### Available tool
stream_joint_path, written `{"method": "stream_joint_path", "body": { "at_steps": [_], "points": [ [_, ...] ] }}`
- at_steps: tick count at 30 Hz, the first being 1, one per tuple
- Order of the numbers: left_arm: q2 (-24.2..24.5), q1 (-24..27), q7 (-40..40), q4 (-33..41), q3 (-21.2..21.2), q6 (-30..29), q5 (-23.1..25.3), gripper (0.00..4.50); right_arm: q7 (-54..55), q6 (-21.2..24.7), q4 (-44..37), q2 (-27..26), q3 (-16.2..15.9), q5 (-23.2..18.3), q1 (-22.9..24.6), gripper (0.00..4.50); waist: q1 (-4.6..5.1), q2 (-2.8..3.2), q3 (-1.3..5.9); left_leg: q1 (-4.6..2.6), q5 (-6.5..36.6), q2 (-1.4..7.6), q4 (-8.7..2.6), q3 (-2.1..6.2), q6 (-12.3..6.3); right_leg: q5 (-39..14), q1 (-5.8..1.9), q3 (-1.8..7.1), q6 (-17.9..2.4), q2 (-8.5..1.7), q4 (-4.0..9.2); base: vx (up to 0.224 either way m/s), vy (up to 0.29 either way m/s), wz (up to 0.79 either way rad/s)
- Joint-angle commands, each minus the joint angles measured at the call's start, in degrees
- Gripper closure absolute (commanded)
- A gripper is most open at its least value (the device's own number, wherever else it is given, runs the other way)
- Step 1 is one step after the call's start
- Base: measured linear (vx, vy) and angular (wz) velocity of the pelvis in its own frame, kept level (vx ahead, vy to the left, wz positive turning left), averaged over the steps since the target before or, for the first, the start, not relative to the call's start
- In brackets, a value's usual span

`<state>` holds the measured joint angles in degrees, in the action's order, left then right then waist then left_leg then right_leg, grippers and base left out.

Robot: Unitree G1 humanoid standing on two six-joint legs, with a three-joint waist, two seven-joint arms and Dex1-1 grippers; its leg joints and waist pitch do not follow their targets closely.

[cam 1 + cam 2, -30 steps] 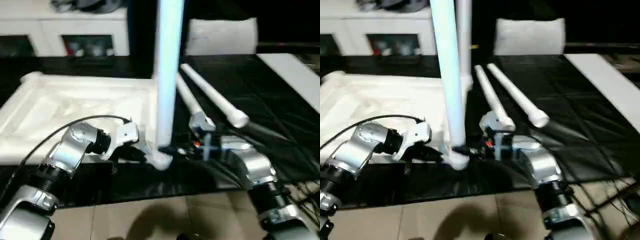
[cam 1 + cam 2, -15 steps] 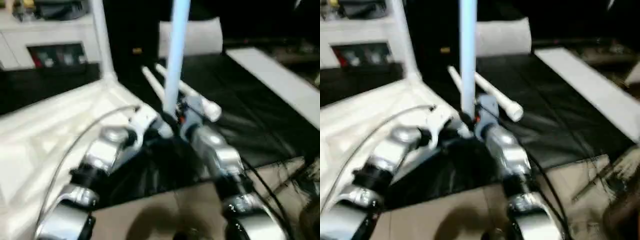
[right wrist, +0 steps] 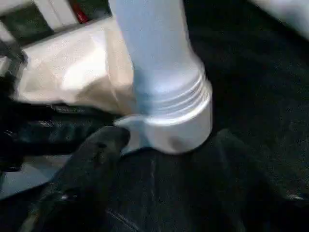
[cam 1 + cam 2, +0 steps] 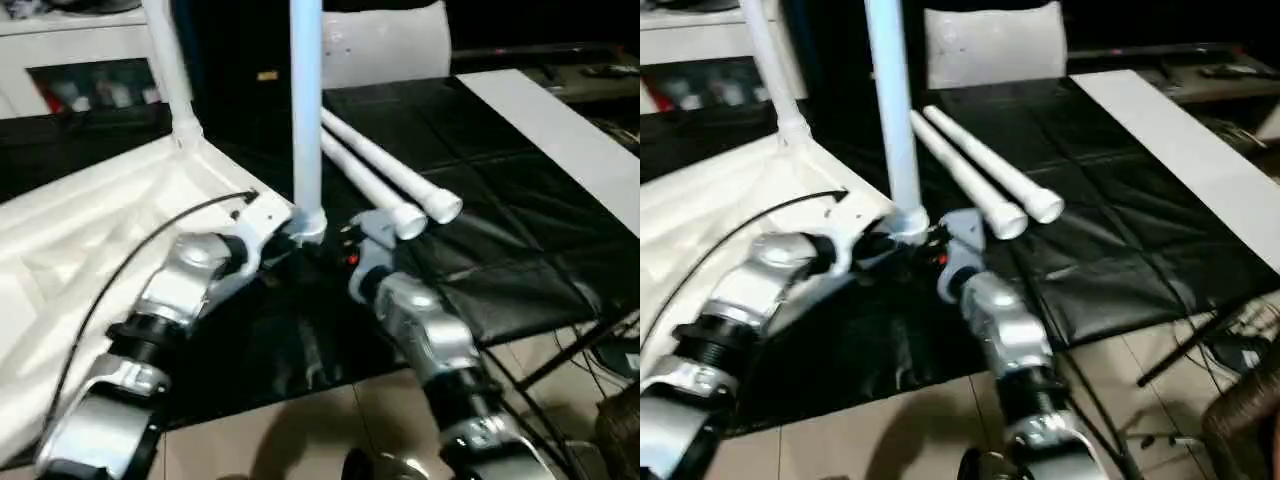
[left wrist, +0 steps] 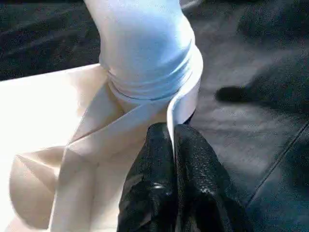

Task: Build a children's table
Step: Rotate leg to tighten, then move to table

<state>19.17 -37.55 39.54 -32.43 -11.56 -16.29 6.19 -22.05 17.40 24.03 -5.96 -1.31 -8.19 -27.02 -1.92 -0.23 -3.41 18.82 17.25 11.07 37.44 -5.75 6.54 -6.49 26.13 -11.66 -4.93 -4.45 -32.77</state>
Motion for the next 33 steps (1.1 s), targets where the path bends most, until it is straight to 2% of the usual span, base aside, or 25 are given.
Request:
{"method": "stream_joint_path", "body": {
  "at_steps": [1,2,4,5,6,7,9,11,16,17,18,20,21,22,23,24,25,26,27,28,29,30,31,32,33],
  "points": [
    [1.19,-2.29,-0.55,-0.27,0.38,2.67,1.23,4.5,-1.18,1.38,-3.82,0.72,0.05,-1.34,1.52,0.7,-0.22,0.96,5.13,1.16,-12.88,1.36,-4.27,-0.8,-6.15,-17.38,-6.06,4.17,-0.11,-4.61,3.31,0.0,0.0,0.0],
    [2.18,-2.59,-0.94,-1.76,0.32,4.79,1.85,4.5,-2.24,2.18,-6.8,1.6,-0.2,-1.75,3.09,0.7,-0.27,0.9,5.04,1.25,-12.36,1.29,-4.3,-0.85,-6.03,-17.92,-6.16,4.15,0.33,-4.58,3.52,0.0,0.0,0.0],
    [2.91,-3.42,-3.12,-4.61,1.34,8.77,1.82,4.5,-3.45,2.57,-10.1,3.09,-1.25,-1.48,5.33,0.51,-0.5,0.76,5.05,1.35,-10.32,0.88,-4.45,-1.01,-5.73,-20.14,-6.31,3.84,2.67,-4.37,4.17,0.0,0.0,0.0],
    [2.91,-3.42,-3.12,-4.61,1.34,8.77,1.82,4.5,-3.45,2.57,-10.1,3.09,-1.25,-1.48,5.33,0.51,-0.53,0.71,5.04,1.38,-9.9,0.79,-4.46,-1.06,-5.57,-20.66,-6.33,3.75,3.25,-4.29,4.33,0.0,0.0,0.0],
    [3.2,-3.78,-3.3,-6.21,2.35,12.0,0.92,4.06,-3.69,3.23,-12.74,3.46,-1.51,-1.73,6.99,0.3,-0.35,0.7,5.09,1.64,-9.28,0.79,-4.52,-0.98,-5.36,-21.12,-6.53,3.61,4.0,-4.27,4.44,0.0,0.0,0.0],
    [3.26,-3.75,-2.82,-6.48,2.85,13.59,0.26,3.95,-3.74,3.67,-14.12,3.55,-1.64,-1.97,7.84,0.18,-0.36,0.81,5.11,1.54,-8.44,0.63,-4.54,-1.11,-5.19,-21.77,-6.48,3.47,4.82,-4.24,4.76,0.0,0.0,0.0],
    [3.3,-3.83,-2.51,-6.97,3.18,14.94,-0.2,3.88,-3.72,4.11,-15.2,3.71,-1.81,-2.25,8.47,0.12,-0.4,0.78,5.29,1.6,-8.57,0.86,-4.67,-0.98,-5.07,-21.06,-6.61,3.35,5.14,-4.29,4.75,0.0,0.0,0.0],
    [3.19,-3.72,-2.49,-6.68,4.34,15.63,-1.31,3.63,-3.78,4.2,-16.66,4.2,-2.61,-2.01,9.5,0.01,-0.52,0.74,5.19,1.38,-8.29,0.85,-4.73,-1.14,-4.88,-20.74,-6.38,3.25,5.04,-4.05,4.87,0.0,0.0,0.0],
    [2.58,-3.36,-3.48,-6.0,7.42,17.57,-4.6,3.19,-2.8,3.44,-19.11,5.45,-4.19,0.14,11.08,0.0,-0.46,0.85,5.1,1.61,-6.97,0.84,-4.78,-1.21,-4.41,-21.83,-6.48,3.01,5.71,-4.03,5.05,0.0,0.0,0.0],
    [2.21,-2.59,-4.19,-4.57,8.95,17.08,-6.0,3.19,-3.81,3.96,-19.94,5.88,-4.6,-0.25,11.59,0.0,-0.5,1.01,5.12,1.62,-6.87,0.89,-4.75,-1.24,-4.37,-21.73,-6.55,2.98,5.75,-4.06,5.07,0.0,0.0,0.0],
    [1.93,-1.71,-4.92,-2.9,10.22,16.21,-7.09,3.06,-4.39,4.05,-20.63,6.37,-5.03,-0.15,11.91,0.0,-0.54,0.91,5.21,1.66,-7.13,1.0,-4.75,-1.2,-4.36,-21.15,-6.51,2.96,5.73,-4.06,5.02,0.0,0.0,0.0],
    [1.17,1.08,-8.71,1.72,12.99,14.27,-8.22,2.98,-3.02,3.9,-21.72,7.17,-5.7,1.72,12.46,0.0,-0.54,1.52,5.21,1.84,-7.87,1.41,-4.76,-0.99,-3.97,-19.47,-6.63,2.92,4.76,-4.21,4.52,0.0,0.0,0.0],
    [0.59,2.7,-10.17,4.35,14.25,12.29,-9.04,2.75,-1.94,3.15,-21.96,7.45,-5.93,2.98,12.64,0.0,-0.28,1.16,5.34,1.97,-8.19,1.61,-4.69,-1.07,-3.47,-18.6,-6.8,2.94,4.36,-4.27,4.23,0.0,0.0,0.0],
    [0.1,4.05,-11.27,6.4,15.2,10.72,-9.64,2.75,-1.09,2.86,-22.18,7.65,-6.11,3.68,12.81,0.0,-0.34,1.47,5.31,1.81,-8.06,1.26,-4.56,-1.27,-3.71,-18.86,-6.53,2.97,4.35,-4.08,4.51,0.0,0.0,0.0],
    [-0.55,6.82,-13.73,10.57,16.25,7.84,-9.22,2.75,-0.46,6.91,-23.28,7.52,-5.75,2.73,12.98,0.0,-0.23,1.47,5.22,1.85,-7.98,1.36,-4.7,-1.27,-3.74,-18.78,-6.65,2.97,3.94,-4.0,4.4,0.0,0.0,0.0],
    [-1.46,10.96,-15.99,16.58,17.37,4.54,-9.09,2.75,-0.34,10.28,-24.94,7.59,-5.55,1.54,13.48,0.0,-0.08,1.09,5.19,2.01,-7.9,1.45,-4.69,-1.38,-4.11,-18.96,-6.79,2.87,4.04,-3.84,4.54,0.0,0.0,0.0],
    [-2.12,13.7,-17.1,20.49,18.04,3.51,-9.19,2.75,-0.72,11.36,-26.01,7.77,-5.51,0.81,13.89,0.0,-0.1,1.19,5.2,2.18,-7.39,1.33,-4.65,-1.48,-4.51,-19.63,-6.91,2.74,4.4,-3.95,4.6,0.0,0.0,0.0],
    [-3.1,17.4,-18.59,25.62,18.82,3.31,-9.39,2.75,-2.49,10.96,-27.28,8.89,-6.52,0.68,14.52,0.0,-0.1,0.8,5.29,2.22,-7.26,1.54,-4.67,-1.51,-4.6,-19.77,-6.98,2.71,4.54,-4.05,4.61,0.0,0.0,0.0],
    [-4.12,20.84,-19.55,30.33,19.2,3.06,-9.55,2.75,-4.33,8.93,-27.97,10.12,-7.87,1.26,15.18,0.0,-0.14,1.08,5.11,2.14,-6.44,1.37,-4.56,-1.72,-5.23,-21.09,-6.56,2.55,5.25,-3.7,5.09,0.0,0.0,0.0],
    [-4.79,22.78,-19.87,32.99,19.1,2.39,-9.69,2.75,-4.54,8.08,-27.86,10.26,-8.16,1.51,15.53,0.0,-0.38,1.43,4.96,3.92,-6.4,1.61,-4.85,0.44,-7.53,-18.8,-8.08,0.85,4.65,-5.08,4.4,0.0,0.0,0.0],
    [-5.45,24.56,-20.48,35.5,18.91,1.76,-9.7,2.75,-4.85,7.19,-27.64,10.32,-8.52,1.49,15.86,0.0,-0.37,1.41,4.85,4.66,-6.26,1.75,-4.92,1.86,-8.35,-17.45,-8.84,0.0,4.34,-5.95,3.8,-0.02,-0.032,0.37],
    [-6.24,26.26,-21.2,37.8,18.84,1.61,-9.73,2.75,-5.2,6.36,-27.52,10.33,-8.94,1.46,16.23,0.0,-0.15,2.23,4.58,4.43,-6.86,2.11,-5.04,3.15,-9.42,-15.76,-8.52,-0.01,2.91,-5.97,3.59,-0.02,-0.032,0.37],
    [-7.28,27.66,-22.65,40.01,18.86,0.55,-9.72,2.75,-5.2,5.73,-27.39,10.21,-9.2,1.6,16.46,0.0,0.12,1.78,4.0,4.97,-4.17,2.26,-5.32,3.94,-8.96,-18.31,-9.19,-0.56,2.38,-6.26,3.55,-0.021,-0.047,0.51],
    [-7.93,28.48,-23.69,41.4,18.89,-0.28,-9.73,2.75,-5.2,5.32,-27.35,10.15,-9.39,1.75,16.59,0.0,0.25,2.13,3.82,5.38,-2.15,2.87,-5.73,4.54,-7.84,-19.96,-9.78,-0.74,2.89,-6.04,3.08,-0.023,-0.077,0.51],
    [-8.76,29.21,-25.12,42.45,19.2,-1.09,-9.26,2.75,-5.41,4.64,-27.16,9.87,-9.44,1.58,16.61,0.0,0.34,2.0,2.97,5.59,6.08,5.04,-7.6,6.38,-6.36,-23.04,-9.64,0.53,3.47,-5.04,0.87,-0.023,-0.077,0.51]
  ]
}}
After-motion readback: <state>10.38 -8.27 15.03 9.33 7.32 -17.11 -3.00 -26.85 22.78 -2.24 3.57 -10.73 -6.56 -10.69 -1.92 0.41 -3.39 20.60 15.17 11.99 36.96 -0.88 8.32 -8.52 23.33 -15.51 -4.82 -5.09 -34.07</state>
